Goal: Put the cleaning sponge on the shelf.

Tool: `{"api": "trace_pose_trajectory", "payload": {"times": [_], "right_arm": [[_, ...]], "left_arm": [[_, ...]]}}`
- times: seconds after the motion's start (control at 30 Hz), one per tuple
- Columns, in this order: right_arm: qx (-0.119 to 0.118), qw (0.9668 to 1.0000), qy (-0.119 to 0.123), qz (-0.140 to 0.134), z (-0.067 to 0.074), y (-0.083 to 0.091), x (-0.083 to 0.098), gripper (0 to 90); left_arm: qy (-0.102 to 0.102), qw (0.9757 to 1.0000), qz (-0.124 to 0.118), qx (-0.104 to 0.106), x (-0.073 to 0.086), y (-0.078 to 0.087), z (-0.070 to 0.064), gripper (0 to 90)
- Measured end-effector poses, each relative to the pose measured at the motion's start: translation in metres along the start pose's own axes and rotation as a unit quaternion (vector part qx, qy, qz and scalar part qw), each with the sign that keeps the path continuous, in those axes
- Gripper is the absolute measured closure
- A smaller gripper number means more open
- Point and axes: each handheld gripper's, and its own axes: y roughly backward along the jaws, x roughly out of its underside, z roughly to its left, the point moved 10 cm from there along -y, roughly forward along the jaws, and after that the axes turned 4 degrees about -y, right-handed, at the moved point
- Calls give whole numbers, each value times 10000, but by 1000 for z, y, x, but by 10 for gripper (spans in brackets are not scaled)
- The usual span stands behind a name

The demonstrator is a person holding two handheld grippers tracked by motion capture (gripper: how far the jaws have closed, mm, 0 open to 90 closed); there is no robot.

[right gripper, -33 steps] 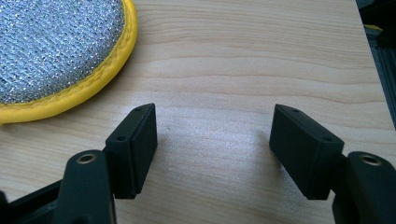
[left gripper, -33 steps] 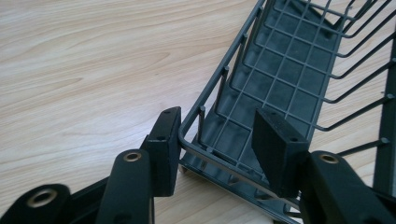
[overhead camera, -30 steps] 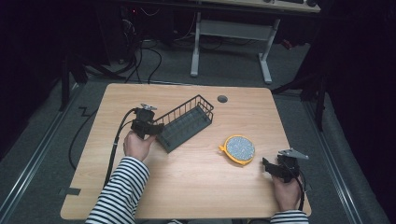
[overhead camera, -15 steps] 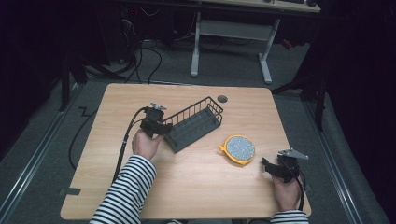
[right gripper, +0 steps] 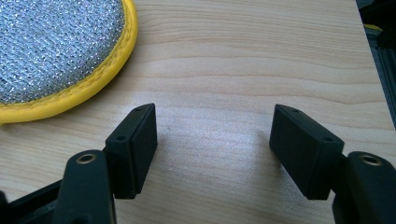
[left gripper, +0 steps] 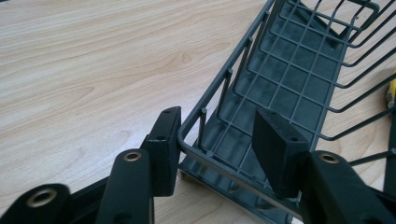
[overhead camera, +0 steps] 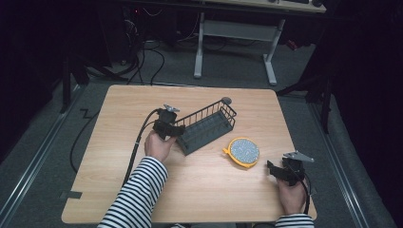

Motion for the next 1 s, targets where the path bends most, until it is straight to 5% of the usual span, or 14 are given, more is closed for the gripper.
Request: {"api": "trace_pose_trajectory", "payload": {"times": [0.2, 0.43, 0.73, 1.0], "right_arm": [[0, 10000, -2, 0, 0, 0, 0, 323], [1, 10000, 0, 0, 0, 0, 0, 323], [1, 10000, 0, 0, 0, 0, 0, 323], [7, 10000, 3, -2, 0, 0, 0, 323]], "left_arm": [[84, 9991, -309, 259, -8, 16, 1, 358], [188, 9975, -620, 272, -6, 36, 15, 343], [350, 9967, -648, 331, 23, 62, 38, 323], [488, 9970, -578, 138, 62, 76, 57, 316]]}}
